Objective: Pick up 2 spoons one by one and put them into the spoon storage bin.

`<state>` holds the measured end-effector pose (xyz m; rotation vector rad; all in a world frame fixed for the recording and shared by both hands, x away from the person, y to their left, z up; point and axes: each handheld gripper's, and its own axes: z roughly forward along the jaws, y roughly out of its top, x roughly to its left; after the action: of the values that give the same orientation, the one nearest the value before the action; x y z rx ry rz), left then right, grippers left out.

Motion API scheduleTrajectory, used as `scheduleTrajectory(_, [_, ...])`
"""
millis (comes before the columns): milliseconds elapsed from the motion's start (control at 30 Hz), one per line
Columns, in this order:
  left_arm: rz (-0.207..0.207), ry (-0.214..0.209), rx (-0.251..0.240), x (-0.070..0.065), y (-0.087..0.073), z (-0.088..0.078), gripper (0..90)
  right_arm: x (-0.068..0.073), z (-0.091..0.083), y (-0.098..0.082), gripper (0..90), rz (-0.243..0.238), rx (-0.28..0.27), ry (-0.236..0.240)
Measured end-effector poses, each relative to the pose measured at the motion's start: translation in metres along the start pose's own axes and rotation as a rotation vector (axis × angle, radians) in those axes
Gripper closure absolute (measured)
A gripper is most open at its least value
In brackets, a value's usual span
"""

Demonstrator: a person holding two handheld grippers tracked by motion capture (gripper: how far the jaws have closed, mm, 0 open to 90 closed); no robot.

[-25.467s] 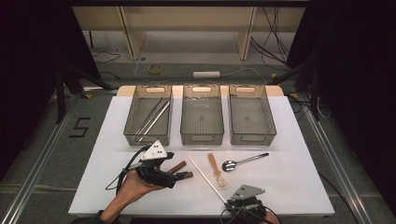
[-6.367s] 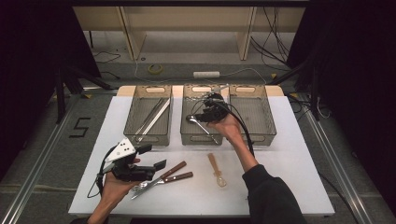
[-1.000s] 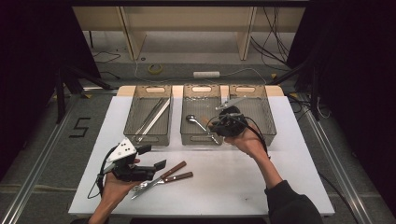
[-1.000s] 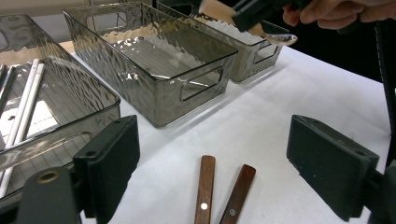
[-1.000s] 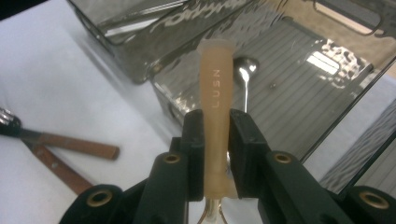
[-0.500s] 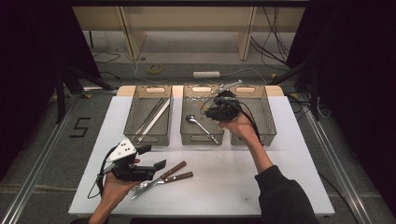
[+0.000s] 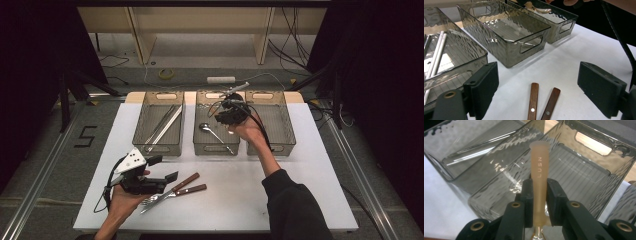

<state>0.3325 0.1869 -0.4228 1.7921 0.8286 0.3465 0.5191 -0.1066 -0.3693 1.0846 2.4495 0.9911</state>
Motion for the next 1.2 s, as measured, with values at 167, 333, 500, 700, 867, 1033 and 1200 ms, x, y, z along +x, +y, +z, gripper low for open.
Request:
scheduleTrajectory(167, [-0.001, 0.000, -0.002, 0.000, 0.000, 0.000, 16.6, -0.004, 0.006, -0.001, 77.7, 0.011, 0.011, -0.016])
scheduleTrajectory(333, [0.001, 0.001, 0.000, 0.000, 0.000, 0.000, 16.6, -0.005, 0.010, -0.001, 77.6, 0.021, 0.014, -0.028])
scheduleTrajectory(500, [0.002, -0.001, -0.001, 0.000, 0.000, 0.000, 16.2, -0.004, 0.017, -0.002, 77.6, 0.019, 0.030, -0.039])
scheduleTrajectory(700, [0.000, -0.001, -0.003, 0.000, 0.000, 0.000, 16.2, -0.004, 0.027, -0.004, 77.5, 0.032, 0.050, -0.045])
scheduleTrajectory(867, [0.000, -0.005, -0.001, 0.000, 0.000, 0.000, 16.2, -0.006, 0.031, -0.005, 77.4, 0.036, 0.056, -0.054])
scheduleTrajectory(1033, [0.000, -0.011, 0.018, 0.000, -0.001, 0.001, 16.3, -0.007, 0.036, -0.006, 77.3, 0.045, 0.067, -0.060])
scheduleTrajectory(1200, [0.009, -0.015, 0.037, -0.001, -0.001, 0.002, 16.3, -0.005, 0.042, -0.007, 77.0, 0.041, 0.074, -0.062])
